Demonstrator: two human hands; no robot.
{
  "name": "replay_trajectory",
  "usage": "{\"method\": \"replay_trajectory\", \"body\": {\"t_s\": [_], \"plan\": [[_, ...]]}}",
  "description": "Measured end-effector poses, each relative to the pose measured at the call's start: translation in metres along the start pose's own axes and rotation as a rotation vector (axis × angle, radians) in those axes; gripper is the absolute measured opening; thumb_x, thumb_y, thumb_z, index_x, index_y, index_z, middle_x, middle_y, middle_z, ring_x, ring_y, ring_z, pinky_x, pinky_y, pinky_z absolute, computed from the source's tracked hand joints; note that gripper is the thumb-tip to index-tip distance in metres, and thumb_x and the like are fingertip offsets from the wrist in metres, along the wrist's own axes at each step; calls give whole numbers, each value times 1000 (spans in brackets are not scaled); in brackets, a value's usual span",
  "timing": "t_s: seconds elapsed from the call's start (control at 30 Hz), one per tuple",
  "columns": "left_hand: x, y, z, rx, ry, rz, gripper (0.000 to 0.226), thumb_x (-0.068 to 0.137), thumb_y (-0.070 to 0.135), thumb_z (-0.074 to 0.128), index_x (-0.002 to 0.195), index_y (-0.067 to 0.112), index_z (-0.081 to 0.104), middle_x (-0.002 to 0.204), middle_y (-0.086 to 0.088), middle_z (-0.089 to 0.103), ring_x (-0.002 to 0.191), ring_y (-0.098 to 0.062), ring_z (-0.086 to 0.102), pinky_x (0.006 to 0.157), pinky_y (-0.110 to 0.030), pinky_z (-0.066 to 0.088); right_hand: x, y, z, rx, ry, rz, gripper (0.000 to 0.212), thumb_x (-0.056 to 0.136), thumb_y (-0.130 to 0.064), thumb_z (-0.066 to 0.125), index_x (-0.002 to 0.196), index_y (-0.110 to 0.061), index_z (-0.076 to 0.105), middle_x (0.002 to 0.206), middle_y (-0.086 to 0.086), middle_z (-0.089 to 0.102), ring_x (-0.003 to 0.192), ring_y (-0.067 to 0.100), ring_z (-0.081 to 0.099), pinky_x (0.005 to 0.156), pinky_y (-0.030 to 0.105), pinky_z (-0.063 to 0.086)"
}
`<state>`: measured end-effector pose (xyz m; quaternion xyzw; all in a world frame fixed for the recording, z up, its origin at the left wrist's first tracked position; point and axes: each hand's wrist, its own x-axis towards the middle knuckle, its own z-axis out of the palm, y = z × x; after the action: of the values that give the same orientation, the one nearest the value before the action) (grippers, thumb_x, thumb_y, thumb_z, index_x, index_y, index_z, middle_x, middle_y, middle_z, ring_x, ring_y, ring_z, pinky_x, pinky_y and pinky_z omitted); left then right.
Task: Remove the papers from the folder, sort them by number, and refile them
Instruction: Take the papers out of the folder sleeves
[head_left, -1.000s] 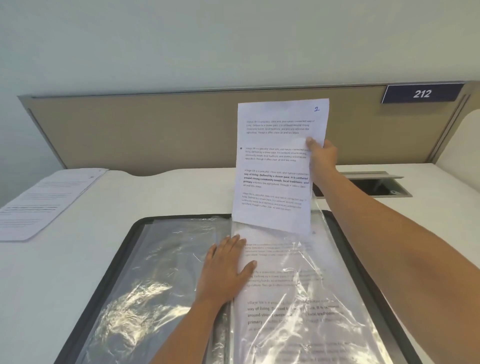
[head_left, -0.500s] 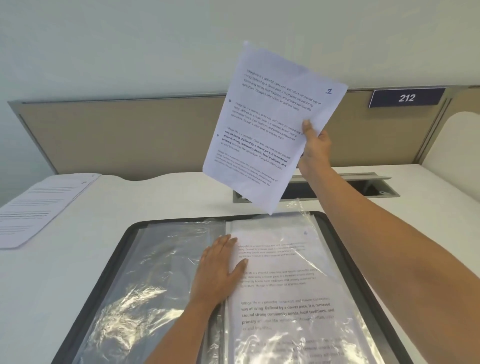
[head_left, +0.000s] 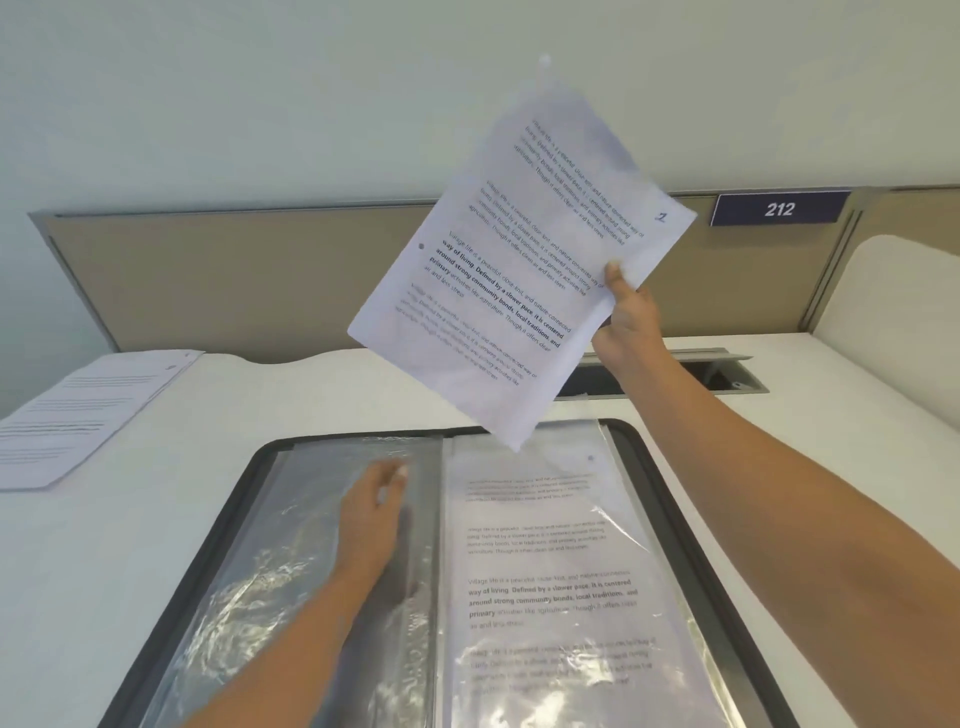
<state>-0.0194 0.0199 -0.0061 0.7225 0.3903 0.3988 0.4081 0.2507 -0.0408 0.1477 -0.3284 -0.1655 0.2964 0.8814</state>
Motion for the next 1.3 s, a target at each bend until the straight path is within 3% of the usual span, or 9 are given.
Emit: {"method": "replay_trajectory", "body": {"t_s": [0.2,0.3,0.37,0.47,0.6,0.73,0.9,1.07,1.3], "plan": [[13,25,-48,-588,-108,-475,52,98,50,25,92,12,58,86,-11,67,70,-22,67,65,-33,55,-30,18,-14,-262,-8,227,34,97,-3,44,131,0,48,128,16,56,111,35,57,90,46,46],[9,33,-62,-542,-157,-525,57,96,56,24,90,14,61,73,-3,70,61,-15,67,53,-26,53,-51,35,-26,-378,8,377,36,96,-2,44,132,3,46,135,19,51,118,37,53,90,48,44],[2,36,-68,-459,-215,-555,50,96,54,32,91,14,62,76,-4,70,68,-18,65,59,-30,51,-65,47,-33,-439,18,451,36,97,-1,42,133,4,44,136,21,50,121,38,51,91,47,43],[-12,32,-75,-286,-328,-543,25,95,30,51,100,10,66,76,-2,73,68,-18,69,62,-29,56,-86,60,-41,-496,41,517,36,97,-1,42,133,5,44,134,19,52,122,37,50,93,46,43],[-32,27,-78,-192,-310,-519,21,86,-8,58,106,-3,61,69,-4,73,59,-19,70,56,-30,58,-117,69,-51,-681,57,588,31,94,-5,52,124,3,52,121,16,61,104,32,61,83,41,51],[-46,26,-80,-219,-225,-531,22,84,-14,56,100,-1,60,59,0,69,49,-16,66,48,-27,56,-147,72,-64,-841,22,656,7,88,6,56,94,2,57,95,16,65,84,29,64,70,35,55],[-56,30,-91,-162,-220,-492,16,86,-11,55,88,4,61,56,2,68,47,-12,65,45,-22,53,-168,73,-67,-874,20,618,12,86,13,56,83,1,55,88,15,65,76,25,64,60,30,55],[-57,29,-112,-110,-152,-501,15,91,-3,53,88,6,64,80,-11,69,72,-26,64,84,-43,52,-172,76,-56,-802,29,608,12,92,5,50,84,-3,53,81,11,63,69,22,62,58,29,54],[-47,11,-166,-100,14,-504,11,82,4,67,79,15,67,91,-14,71,87,-32,68,88,-45,53,-171,106,-1,-758,-1,611,17,90,9,52,79,-3,53,77,11,60,66,20,58,57,26,55]]}}
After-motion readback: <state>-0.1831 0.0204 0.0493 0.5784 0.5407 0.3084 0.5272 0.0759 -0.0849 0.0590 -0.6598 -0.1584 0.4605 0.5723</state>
